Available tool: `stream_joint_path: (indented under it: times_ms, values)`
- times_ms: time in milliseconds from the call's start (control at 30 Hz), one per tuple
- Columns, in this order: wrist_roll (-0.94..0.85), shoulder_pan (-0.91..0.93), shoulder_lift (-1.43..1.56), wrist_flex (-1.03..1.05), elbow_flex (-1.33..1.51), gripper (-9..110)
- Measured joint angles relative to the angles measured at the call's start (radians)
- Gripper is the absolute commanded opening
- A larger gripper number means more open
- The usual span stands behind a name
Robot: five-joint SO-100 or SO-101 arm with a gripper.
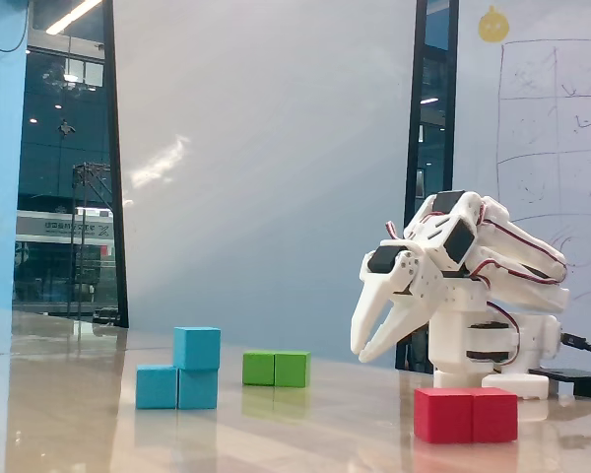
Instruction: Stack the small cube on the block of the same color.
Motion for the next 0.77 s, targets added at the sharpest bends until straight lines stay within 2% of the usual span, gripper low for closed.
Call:
stream_joint_path:
  times_ms: [767]
  values:
    - [-0.014,-0.002,0.000,0.000,0.000,2]
